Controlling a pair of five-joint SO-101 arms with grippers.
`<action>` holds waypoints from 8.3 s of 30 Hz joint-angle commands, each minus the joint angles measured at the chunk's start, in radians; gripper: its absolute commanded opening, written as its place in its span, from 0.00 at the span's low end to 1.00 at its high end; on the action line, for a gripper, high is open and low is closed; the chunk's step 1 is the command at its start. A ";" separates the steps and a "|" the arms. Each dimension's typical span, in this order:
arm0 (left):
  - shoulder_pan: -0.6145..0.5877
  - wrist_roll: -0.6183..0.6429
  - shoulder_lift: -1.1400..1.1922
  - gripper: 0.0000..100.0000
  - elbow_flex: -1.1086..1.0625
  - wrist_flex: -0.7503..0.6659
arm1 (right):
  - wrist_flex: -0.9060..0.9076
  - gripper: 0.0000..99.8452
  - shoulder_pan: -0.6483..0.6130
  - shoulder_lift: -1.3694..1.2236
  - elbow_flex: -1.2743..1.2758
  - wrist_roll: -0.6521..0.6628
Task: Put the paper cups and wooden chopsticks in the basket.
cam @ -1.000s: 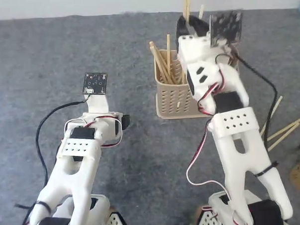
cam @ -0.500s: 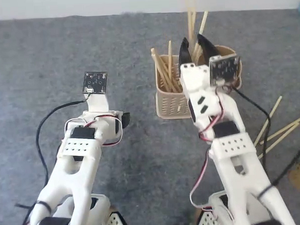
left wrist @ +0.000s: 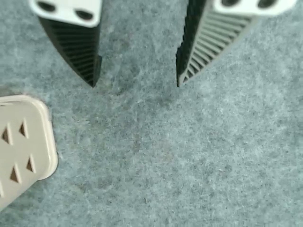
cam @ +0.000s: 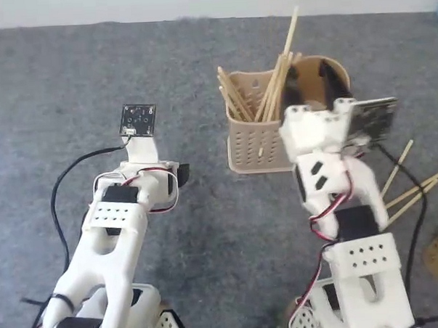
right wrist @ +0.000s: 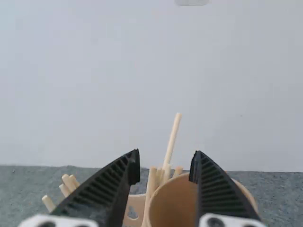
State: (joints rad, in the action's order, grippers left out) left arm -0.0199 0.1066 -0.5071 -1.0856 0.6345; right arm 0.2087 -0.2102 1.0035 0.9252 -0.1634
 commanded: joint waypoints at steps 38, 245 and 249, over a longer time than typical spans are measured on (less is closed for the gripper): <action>0.000 -0.046 0.000 0.25 0.041 -0.025 | 0.673 0.18 0.688 -0.160 0.282 -0.158; 0.591 -0.216 -0.368 0.25 0.437 0.704 | 0.573 0.23 1.596 0.332 0.247 0.244; 0.664 -0.227 -0.239 0.25 0.588 0.724 | 0.567 0.23 1.596 0.332 0.247 0.382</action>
State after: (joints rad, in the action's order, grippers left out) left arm 0.5800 -0.1066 -0.8554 -0.6636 1.3479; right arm 0.8040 1.3763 1.3103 1.1815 0.1450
